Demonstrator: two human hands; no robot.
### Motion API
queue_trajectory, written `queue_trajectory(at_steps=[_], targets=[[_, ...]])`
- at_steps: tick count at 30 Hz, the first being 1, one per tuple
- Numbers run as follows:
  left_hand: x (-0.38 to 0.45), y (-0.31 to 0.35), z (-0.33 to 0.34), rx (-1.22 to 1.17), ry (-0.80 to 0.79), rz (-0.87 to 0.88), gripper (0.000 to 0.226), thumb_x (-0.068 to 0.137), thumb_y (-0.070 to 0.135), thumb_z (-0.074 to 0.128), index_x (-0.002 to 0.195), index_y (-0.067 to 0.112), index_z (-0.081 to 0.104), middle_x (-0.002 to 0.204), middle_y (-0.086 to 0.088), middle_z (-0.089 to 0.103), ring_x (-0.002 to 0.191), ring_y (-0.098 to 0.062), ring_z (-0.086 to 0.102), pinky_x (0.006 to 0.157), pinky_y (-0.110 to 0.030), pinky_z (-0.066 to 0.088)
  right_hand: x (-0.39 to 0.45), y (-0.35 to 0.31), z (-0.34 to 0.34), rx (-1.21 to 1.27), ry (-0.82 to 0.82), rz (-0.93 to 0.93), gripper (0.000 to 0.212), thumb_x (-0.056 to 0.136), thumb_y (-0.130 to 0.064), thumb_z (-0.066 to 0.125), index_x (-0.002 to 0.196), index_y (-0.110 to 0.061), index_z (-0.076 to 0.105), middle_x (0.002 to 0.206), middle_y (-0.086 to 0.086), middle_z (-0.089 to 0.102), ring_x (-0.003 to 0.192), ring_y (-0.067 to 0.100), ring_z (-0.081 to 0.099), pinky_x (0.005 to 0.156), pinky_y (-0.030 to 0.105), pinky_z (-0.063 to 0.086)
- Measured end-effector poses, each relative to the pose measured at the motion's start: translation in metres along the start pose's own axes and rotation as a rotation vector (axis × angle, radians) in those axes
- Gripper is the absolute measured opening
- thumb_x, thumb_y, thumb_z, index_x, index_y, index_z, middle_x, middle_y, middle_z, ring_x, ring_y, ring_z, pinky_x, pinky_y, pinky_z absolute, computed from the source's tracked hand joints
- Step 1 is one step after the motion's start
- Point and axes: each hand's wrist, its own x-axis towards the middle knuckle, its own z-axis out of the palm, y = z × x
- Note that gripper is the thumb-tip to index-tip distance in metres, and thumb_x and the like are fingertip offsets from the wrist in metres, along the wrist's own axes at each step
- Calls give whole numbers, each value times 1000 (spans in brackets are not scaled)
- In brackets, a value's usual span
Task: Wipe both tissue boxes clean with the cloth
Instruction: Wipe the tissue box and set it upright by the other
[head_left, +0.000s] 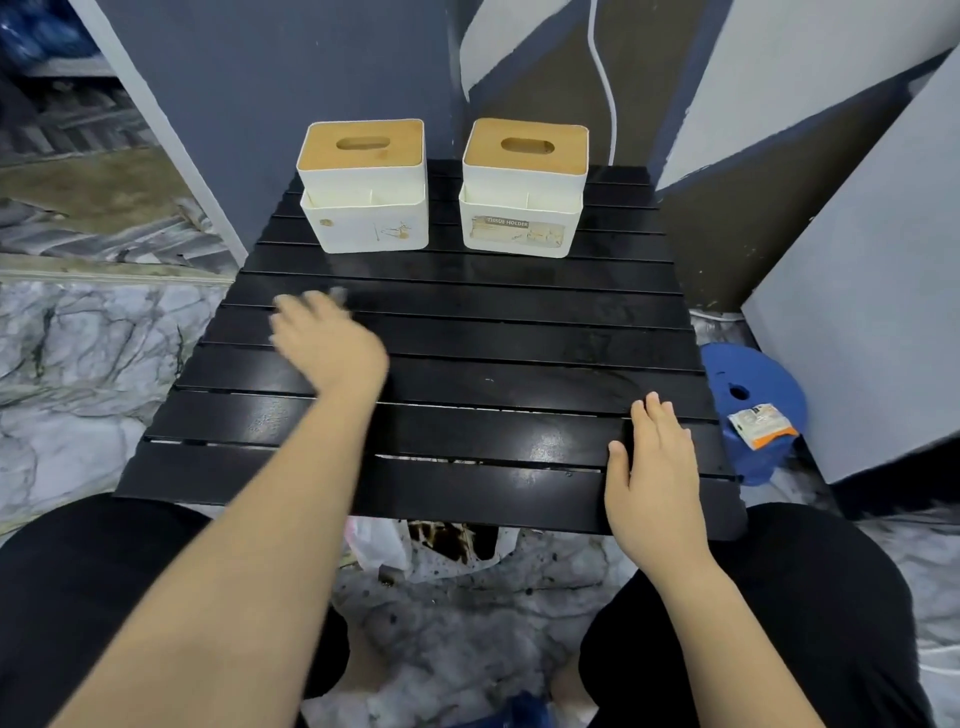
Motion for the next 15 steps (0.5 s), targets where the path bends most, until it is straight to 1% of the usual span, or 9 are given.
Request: queue_trajectory(at_steps=[2,4,5,7,8,9,11,13,15], targets=[[-41,54,10,-71,-34,223,45,96,21,47,137,4,49,146,-22,41,127,-40,44,102,-47,35,-2,1,1,6,9,-13,55,109,-17,42,160,-2,28,170,10,20,160,23,11,125,28,-3],[-90,104,19,-175,-148,469,52,95,16,47,146,8,43,156,-22,33,139,-41,35,113,-47,26,-2,2,2,63,24,-10,55,109,-17,42,160,-4,26,171,7,19,159,20,10,126,27,-2],[-115,124,20,-220,-217,595,52,95,13,46,147,9,45,158,-22,31,141,-42,32,116,-46,22,-3,2,2,132,45,10,56,109,-18,42,161,-5,24,171,5,18,159,18,11,127,28,2],[-152,146,19,-298,-276,818,42,89,8,48,129,11,61,147,-23,45,130,-44,43,110,-44,26,-3,1,0,305,107,76,57,110,-19,41,162,-9,22,171,3,19,158,15,13,125,28,11],[-163,146,19,-335,-288,901,38,89,6,50,123,11,66,144,-24,49,128,-45,45,110,-45,28,-2,1,-1,374,139,104,56,110,-19,41,162,-9,22,170,4,21,157,15,15,123,26,14],[-171,139,16,-348,-313,976,37,91,6,51,125,10,66,147,-23,48,134,-45,42,115,-47,27,-1,0,-1,409,168,122,56,110,-19,41,161,-9,23,169,5,23,156,16,18,121,25,15],[-184,110,8,-340,-398,1096,40,98,10,49,137,11,59,157,-18,40,147,-41,31,123,-49,21,-1,-2,-2,440,200,133,54,109,-21,40,160,-8,26,168,7,27,155,17,22,121,27,17],[-191,70,-7,-346,-405,1189,41,102,17,42,141,16,55,161,-13,36,150,-35,28,125,-47,20,-1,-7,-3,418,201,112,53,109,-26,40,158,-10,31,167,6,29,155,17,23,125,33,17],[-190,23,-25,-323,-348,1255,41,102,26,38,141,26,52,160,-5,38,149,-28,32,125,-40,24,-2,-10,1,302,172,72,54,107,-37,38,154,-12,40,165,4,33,154,19,25,129,42,13]])
